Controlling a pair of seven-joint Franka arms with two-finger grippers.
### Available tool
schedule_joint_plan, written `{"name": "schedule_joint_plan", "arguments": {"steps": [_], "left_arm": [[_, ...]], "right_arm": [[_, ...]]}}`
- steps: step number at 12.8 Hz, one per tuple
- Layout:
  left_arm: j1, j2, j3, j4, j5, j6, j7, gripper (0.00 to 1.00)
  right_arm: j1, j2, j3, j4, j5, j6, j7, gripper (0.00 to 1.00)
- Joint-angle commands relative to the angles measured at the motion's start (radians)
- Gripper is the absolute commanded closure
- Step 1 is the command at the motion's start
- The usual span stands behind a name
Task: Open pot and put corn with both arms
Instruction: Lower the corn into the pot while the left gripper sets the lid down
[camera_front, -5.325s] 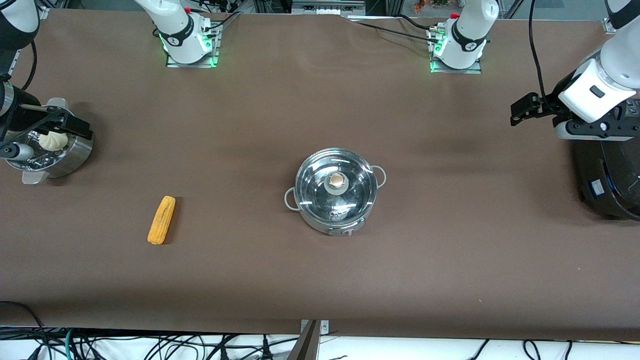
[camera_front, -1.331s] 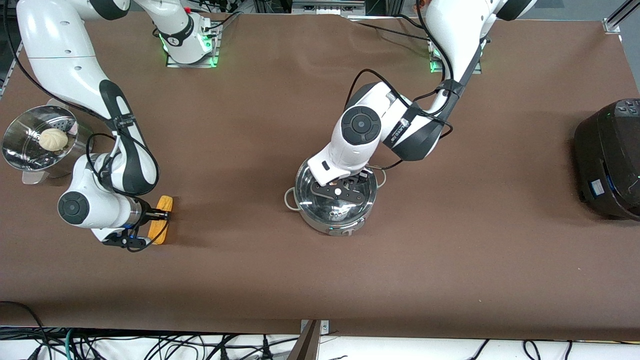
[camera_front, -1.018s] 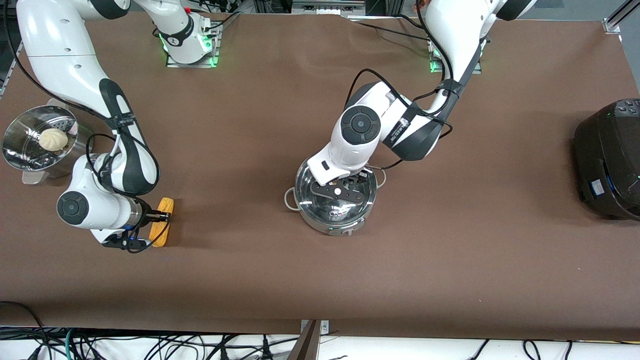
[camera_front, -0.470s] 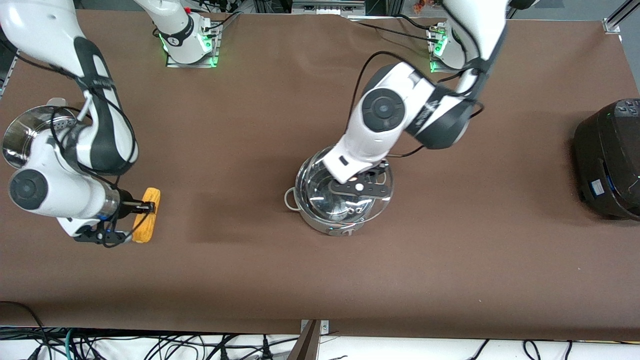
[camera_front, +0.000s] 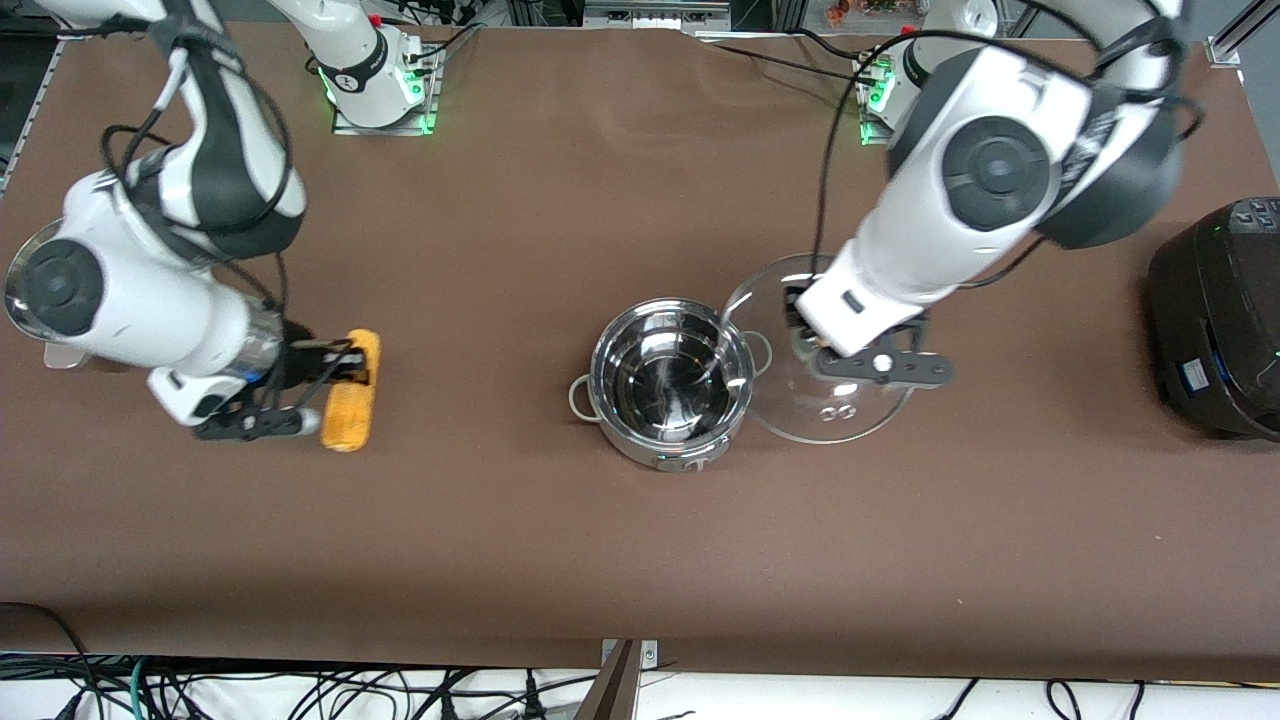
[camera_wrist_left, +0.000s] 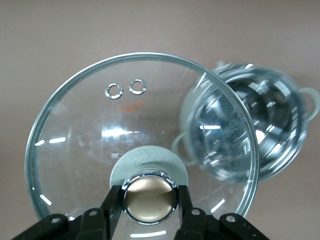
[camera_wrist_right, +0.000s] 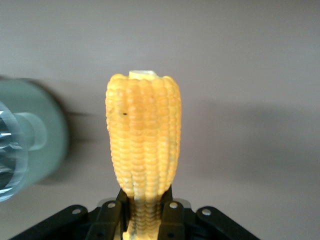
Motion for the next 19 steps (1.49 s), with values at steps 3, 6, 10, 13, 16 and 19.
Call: {"name": "schedule_joint_plan", "arguments": {"steps": [3,6,10,13,16,19], "left_arm": [[0.143,-0.061,-0.01,-0.081,0.017,-0.093,0.256,0.71],[0.226,-0.057,-0.009,-0.135,0.018,-0.073,0.37,0.71],[0.306,-0.058,-0.009,-0.319,0.018,0.097,0.508,0.74],[0.319,-0.058,-0.01,-0.483,0.067,0.288,0.521,0.74],[0.341,-0.061,-0.012,-0.669,0.084,0.5,0.524,0.73],[0.344,-0.052,-0.012,-0.794,0.084,0.672,0.522,0.73]], "right_arm": [[0.159,0.123,0.079,0.207,-0.002,0.02,0.204,0.76],[0.259,0.202,0.076,0.237,-0.003,0.162,0.281,0.76],[0.407,0.359,0.04,0.356,-0.02,0.227,0.298,0.8],[0.492,0.434,-0.008,0.386,-0.02,0.297,0.31,0.8],[0.503,0.471,-0.008,0.386,-0.02,0.339,0.31,0.8],[0.503,0.486,-0.01,0.384,-0.02,0.353,0.31,0.79]]}}
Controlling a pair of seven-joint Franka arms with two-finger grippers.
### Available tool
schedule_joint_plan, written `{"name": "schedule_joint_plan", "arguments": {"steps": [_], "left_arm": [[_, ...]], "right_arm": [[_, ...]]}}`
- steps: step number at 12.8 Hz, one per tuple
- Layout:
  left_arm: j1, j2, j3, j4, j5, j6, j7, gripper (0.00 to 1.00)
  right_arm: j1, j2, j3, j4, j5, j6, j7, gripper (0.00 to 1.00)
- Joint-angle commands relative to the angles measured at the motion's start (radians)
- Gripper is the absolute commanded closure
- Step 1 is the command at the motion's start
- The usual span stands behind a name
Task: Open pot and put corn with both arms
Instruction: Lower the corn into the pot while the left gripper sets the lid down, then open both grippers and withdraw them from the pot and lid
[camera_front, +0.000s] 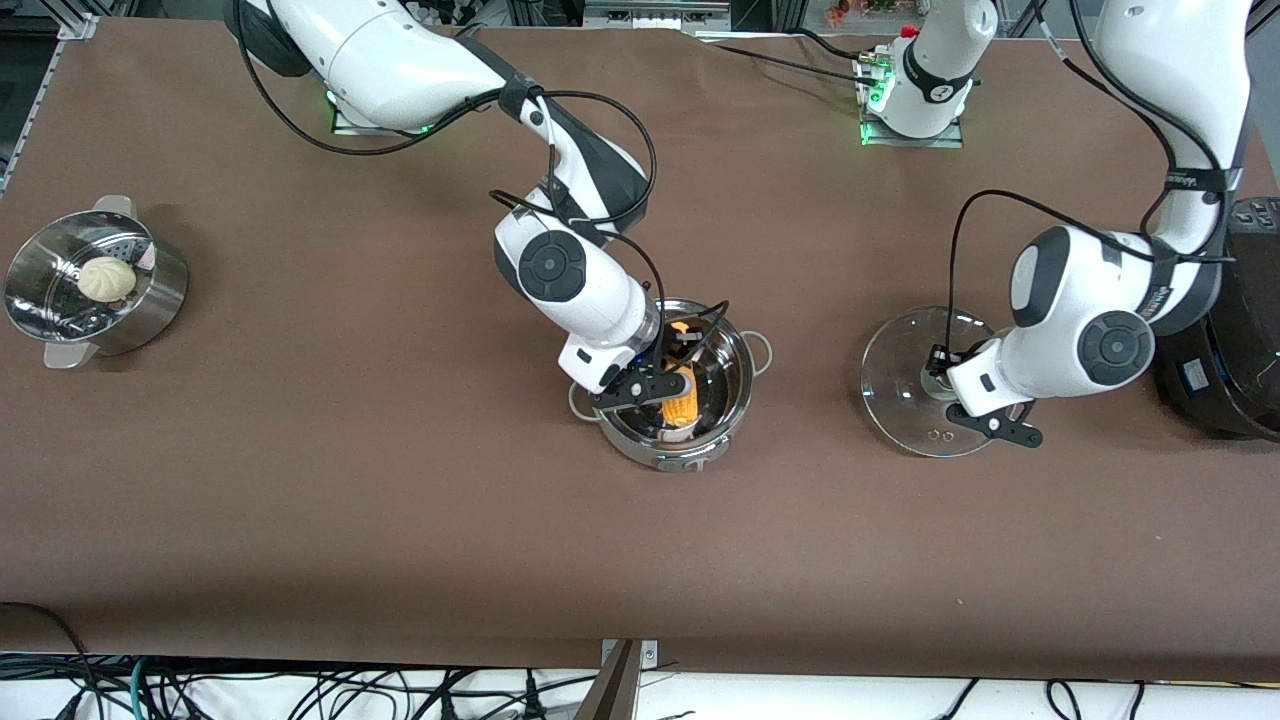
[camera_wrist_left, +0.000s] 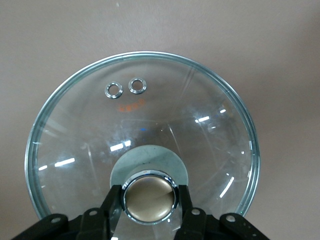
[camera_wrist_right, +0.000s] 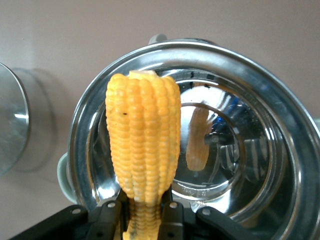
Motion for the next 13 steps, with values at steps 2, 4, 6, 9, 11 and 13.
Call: {"name": "schedule_joint_plan", "arguments": {"steps": [2,4,6,9,11,13], "left_arm": [[0.023,-0.034,-0.016,-0.142,0.021,0.162,0.016,0.71],[0.025,-0.033,-0.016,-0.143,0.021,0.163,0.016,0.52],[0.026,-0.033,-0.016,-0.139,0.019,0.158,0.018,0.0],[0.037,-0.055,-0.018,-0.114,0.019,0.123,0.016,0.0],[0.035,-0.098,-0.021,-0.03,0.004,-0.021,0.012,0.0],[0.032,-0.146,-0.024,0.097,-0.013,-0.209,0.005,0.0]], "right_arm": [[0.007,0.032,0.0,0.043,-0.014,0.007,0.016,0.78],[0.007,0.04,-0.004,0.043,-0.014,0.014,0.017,0.56],[0.007,0.04,-0.004,0.042,-0.014,0.015,0.017,0.0],[0.007,0.031,-0.007,0.042,-0.017,0.005,0.016,0.0],[-0.002,-0.003,-0.017,0.045,-0.035,-0.056,0.014,0.0],[-0.002,-0.084,-0.072,0.045,-0.037,-0.162,0.008,0.0]]}}
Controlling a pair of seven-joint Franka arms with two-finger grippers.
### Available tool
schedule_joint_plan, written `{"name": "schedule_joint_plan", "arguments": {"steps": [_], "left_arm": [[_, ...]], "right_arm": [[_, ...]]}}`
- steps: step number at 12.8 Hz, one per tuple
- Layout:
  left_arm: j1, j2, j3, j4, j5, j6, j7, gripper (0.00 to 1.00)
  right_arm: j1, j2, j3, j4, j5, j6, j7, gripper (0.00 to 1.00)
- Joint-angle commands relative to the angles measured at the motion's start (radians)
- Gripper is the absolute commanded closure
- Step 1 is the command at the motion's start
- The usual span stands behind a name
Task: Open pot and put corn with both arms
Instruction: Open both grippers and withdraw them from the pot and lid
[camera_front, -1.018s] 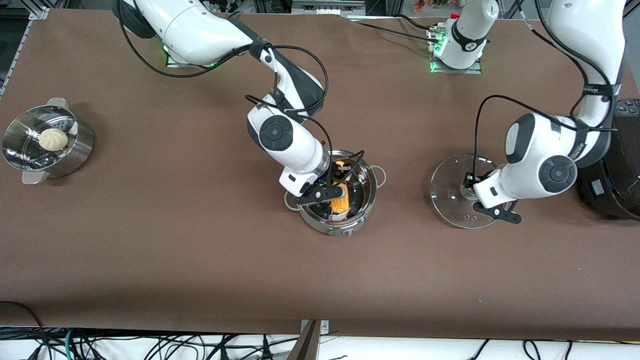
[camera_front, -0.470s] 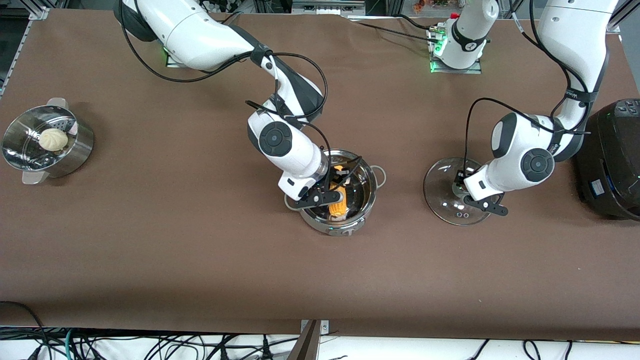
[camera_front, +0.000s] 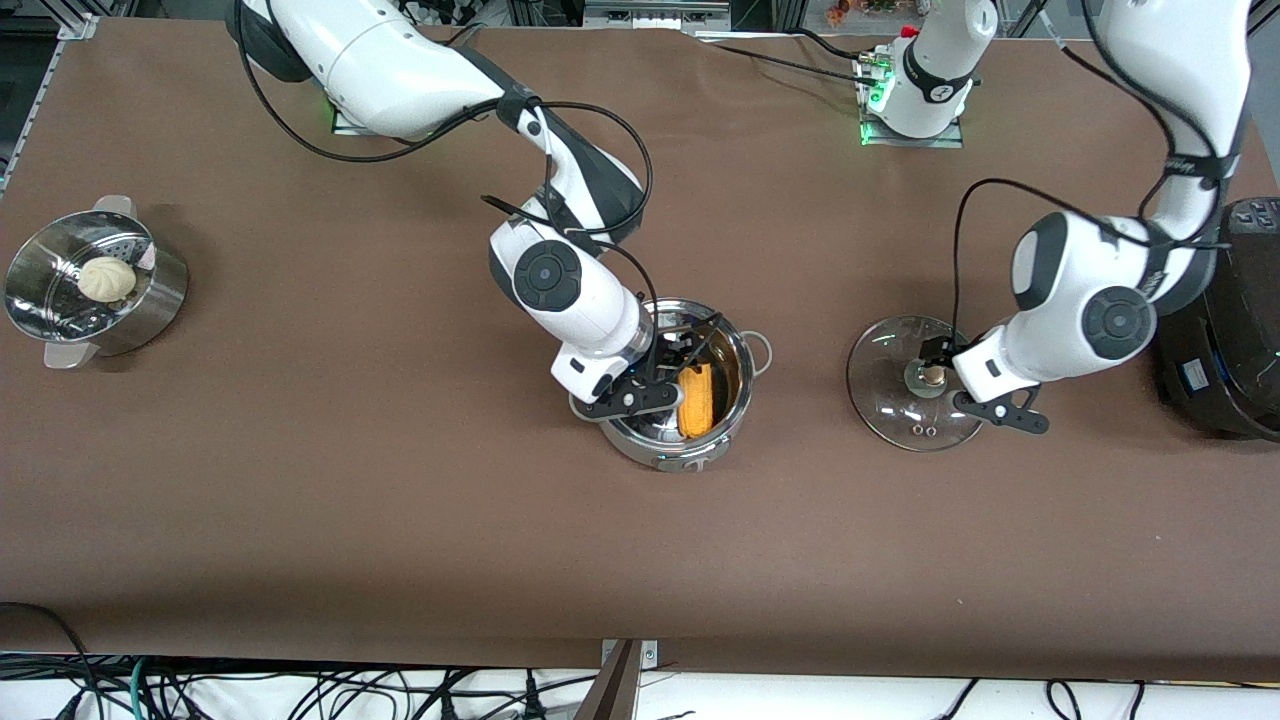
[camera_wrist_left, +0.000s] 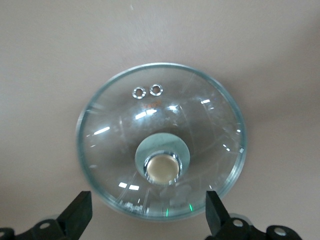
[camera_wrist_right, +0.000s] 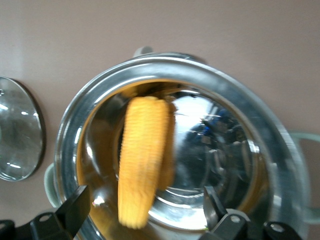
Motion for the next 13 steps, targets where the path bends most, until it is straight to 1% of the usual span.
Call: {"name": "schedule_joint_plan", "arguments": {"steps": [1,2,4,6,7,8,10,12,13], "left_arm": [[0.015,-0.079,-0.015,0.156,-0.047,-0.235,0.005,0.0],[0.015,-0.094,-0.012,0.216,-0.062,-0.312,0.005,0.0],[0.015,-0.132,-0.014,0.313,-0.061,-0.43,0.002,0.0],[0.015,-0.168,-0.006,0.373,-0.061,-0.524,0.005,0.0],[0.018,-0.206,0.003,0.366,-0.061,-0.541,0.009,0.0],[0.018,-0.218,-0.004,0.372,-0.061,-0.557,0.002,0.0],[0.02,-0.235,0.003,0.37,-0.064,-0.58,0.011,0.0],[0.017,-0.293,0.026,0.309,-0.079,-0.542,0.002,0.0],[0.011,-0.324,0.047,0.268,-0.079,-0.494,-0.002,0.0]], "right_arm": [[-0.008,-0.125,-0.078,0.001,-0.008,-0.146,0.002,0.0],[-0.032,-0.173,-0.102,-0.001,-0.002,-0.215,-0.003,0.0],[-0.121,-0.242,-0.104,-0.001,0.003,-0.346,-0.006,0.0],[-0.193,-0.305,-0.112,-0.001,0.003,-0.45,-0.006,0.0],[-0.239,-0.326,-0.113,-0.001,0.002,-0.49,-0.007,0.0],[-0.294,-0.346,-0.116,-0.001,0.002,-0.53,-0.009,0.0],[-0.394,-0.377,-0.119,-0.001,-0.005,-0.627,-0.103,0.0],[-0.492,-0.406,-0.119,0.001,-0.008,-0.714,-0.235,0.0],[-0.514,-0.417,-0.119,0.001,-0.012,-0.745,-0.268,0.0]]}}
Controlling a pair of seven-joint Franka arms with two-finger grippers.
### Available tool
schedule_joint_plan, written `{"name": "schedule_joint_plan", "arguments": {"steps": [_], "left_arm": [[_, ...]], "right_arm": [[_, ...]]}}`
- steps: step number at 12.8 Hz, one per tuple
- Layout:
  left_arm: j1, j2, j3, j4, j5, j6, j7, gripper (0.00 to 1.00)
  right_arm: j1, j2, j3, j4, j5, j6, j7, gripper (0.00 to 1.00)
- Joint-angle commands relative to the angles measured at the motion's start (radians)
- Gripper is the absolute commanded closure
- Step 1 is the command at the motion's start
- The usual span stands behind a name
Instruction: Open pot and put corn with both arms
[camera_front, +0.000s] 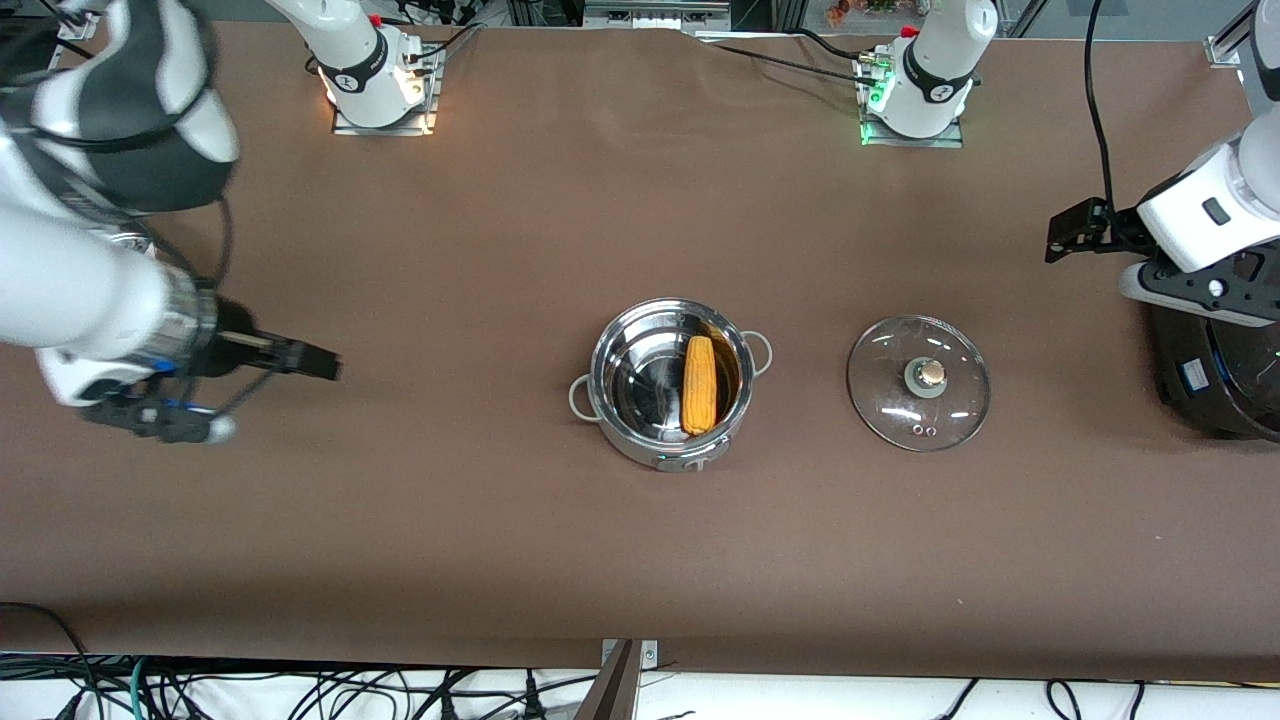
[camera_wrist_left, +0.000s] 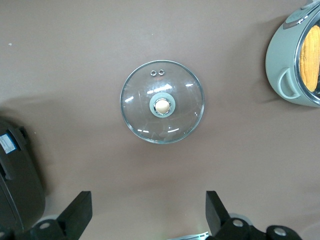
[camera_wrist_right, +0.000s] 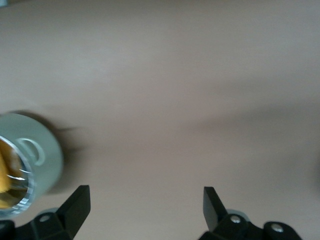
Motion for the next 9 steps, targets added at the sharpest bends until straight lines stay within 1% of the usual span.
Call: {"name": "schedule_joint_plan", "arguments": {"steps": [1,2,3,4,5,6,7,9], "left_arm": [[-0.024,-0.127,0.051,-0.15,-0.025,0.113,-0.017,0.0],[-0.036,-0.177,0.082,-0.222,-0.023,0.156,-0.044,0.0],[-0.055,-0.22,0.097,-0.284,-0.023,0.196,-0.051,0.0],[-0.084,-0.239,0.132,-0.322,-0.025,0.255,-0.052,0.0],[-0.139,-0.244,0.18,-0.343,-0.023,0.277,-0.051,0.0],[-0.153,-0.245,0.194,-0.343,-0.023,0.277,-0.051,0.0],[-0.158,-0.244,0.199,-0.341,-0.023,0.274,-0.052,0.0],[-0.167,-0.238,0.206,-0.32,-0.025,0.264,-0.054,0.0]], "right_arm": [[-0.051,-0.067,0.002,-0.029,-0.04,-0.086,-0.067,0.0],[-0.054,-0.095,-0.022,-0.035,-0.057,-0.091,-0.069,0.0],[-0.056,-0.125,-0.027,-0.062,-0.066,-0.089,-0.066,0.0],[-0.06,-0.187,-0.027,-0.146,-0.091,-0.071,-0.064,0.0],[-0.065,-0.249,-0.028,-0.248,-0.121,-0.019,-0.066,0.0],[-0.07,-0.299,-0.027,-0.33,-0.143,0.03,-0.067,0.0],[-0.07,-0.345,-0.025,-0.394,-0.166,0.05,-0.058,0.0],[-0.082,-0.4,-0.024,-0.462,-0.165,0.069,-0.055,0.0]]}}
